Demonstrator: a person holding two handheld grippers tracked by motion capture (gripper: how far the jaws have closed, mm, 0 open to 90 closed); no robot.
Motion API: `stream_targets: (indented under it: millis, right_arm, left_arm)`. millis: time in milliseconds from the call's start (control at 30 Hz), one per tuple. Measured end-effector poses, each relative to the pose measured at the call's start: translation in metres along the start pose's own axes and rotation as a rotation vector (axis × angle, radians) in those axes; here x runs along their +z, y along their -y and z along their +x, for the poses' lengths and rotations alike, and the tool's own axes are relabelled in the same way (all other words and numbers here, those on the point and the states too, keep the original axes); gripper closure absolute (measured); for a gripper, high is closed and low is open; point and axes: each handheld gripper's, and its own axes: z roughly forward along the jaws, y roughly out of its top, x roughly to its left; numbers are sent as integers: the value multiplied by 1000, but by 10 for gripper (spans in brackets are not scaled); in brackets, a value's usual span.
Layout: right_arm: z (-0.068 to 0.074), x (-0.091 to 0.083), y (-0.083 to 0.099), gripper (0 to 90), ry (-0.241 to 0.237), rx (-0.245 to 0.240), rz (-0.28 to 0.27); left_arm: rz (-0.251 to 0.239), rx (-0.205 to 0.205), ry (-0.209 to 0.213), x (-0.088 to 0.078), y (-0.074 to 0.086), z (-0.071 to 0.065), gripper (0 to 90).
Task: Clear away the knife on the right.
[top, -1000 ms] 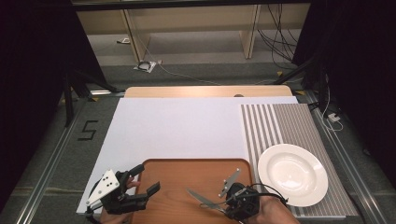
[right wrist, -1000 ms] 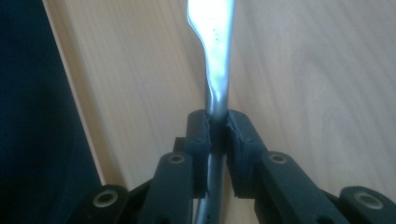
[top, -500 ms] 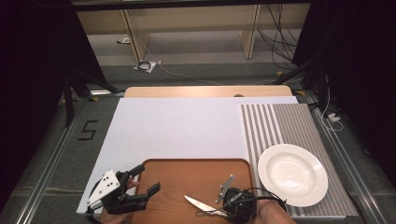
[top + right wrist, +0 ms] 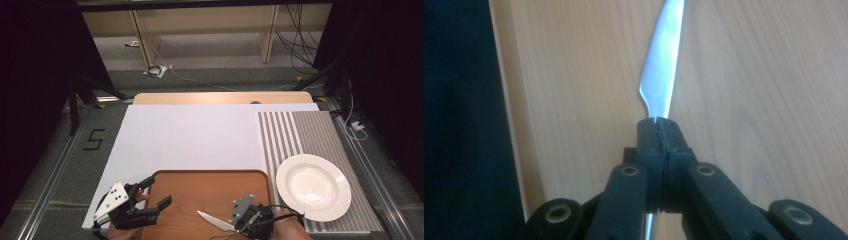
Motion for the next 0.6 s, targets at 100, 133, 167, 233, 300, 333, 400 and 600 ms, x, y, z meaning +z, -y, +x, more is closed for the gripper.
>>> stream_targets:
  millis: [100,133,167,233,300,333,400,600]
  right_arm:
    - [1,5,1,900,-15,-16,14]
    - [2,8,1,900,-21,-14,18]
    - [3,9,1,900,-30,-25,31]
    - [4,13,2,900,-27,-43,49]
    - [4,16,3,900,-26,-56,61]
    - [4,16,3,900,-22,-47,75]
    - [2,18,4,900,-14,-62,79]
    - [3,17,4,900,-4,-59,87]
  left_arm:
    - [2,0,-1,0,0,0,153]
    - [1,-1,0,0,0,0,153]
    - [1,-2,-1,0,0,0,153]
    - [2,-2,0,0,0,0,153]
    - [2,-2,0,0,0,0,153]
    - [2,-2,0,0,0,0,153]
    - [2,-4,0,0,0,0,153]
    - [0,0,0,0,0,0,153]
